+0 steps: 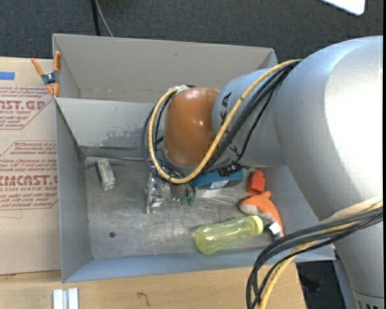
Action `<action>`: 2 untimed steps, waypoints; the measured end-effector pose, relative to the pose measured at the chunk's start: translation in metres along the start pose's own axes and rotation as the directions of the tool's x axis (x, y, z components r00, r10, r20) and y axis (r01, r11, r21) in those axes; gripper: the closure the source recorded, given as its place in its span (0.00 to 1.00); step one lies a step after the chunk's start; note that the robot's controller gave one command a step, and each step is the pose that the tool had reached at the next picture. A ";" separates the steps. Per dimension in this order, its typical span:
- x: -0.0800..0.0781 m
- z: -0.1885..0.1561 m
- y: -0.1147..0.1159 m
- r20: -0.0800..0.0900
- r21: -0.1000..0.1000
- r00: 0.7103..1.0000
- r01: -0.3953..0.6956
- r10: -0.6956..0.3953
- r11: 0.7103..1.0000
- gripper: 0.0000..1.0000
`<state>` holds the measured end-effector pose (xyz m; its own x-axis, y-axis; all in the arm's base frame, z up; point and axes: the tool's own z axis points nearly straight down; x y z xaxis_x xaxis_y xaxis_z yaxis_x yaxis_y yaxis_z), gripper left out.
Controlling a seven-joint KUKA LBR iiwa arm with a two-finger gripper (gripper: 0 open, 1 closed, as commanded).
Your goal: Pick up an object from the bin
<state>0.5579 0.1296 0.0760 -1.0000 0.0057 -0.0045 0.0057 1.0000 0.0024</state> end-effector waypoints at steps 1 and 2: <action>0.000 0.000 0.000 0.000 0.000 1.000 0.000 0.000 1.000 1.00; 0.050 -0.103 -0.118 -0.005 0.002 0.988 0.156 -0.156 0.988 0.00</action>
Offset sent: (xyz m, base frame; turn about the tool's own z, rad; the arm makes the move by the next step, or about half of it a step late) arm -0.0510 -0.1193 0.1034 -0.1569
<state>0.5065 0.0114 0.1783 -0.9886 -0.1505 0.0005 -0.1505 0.9886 0.0001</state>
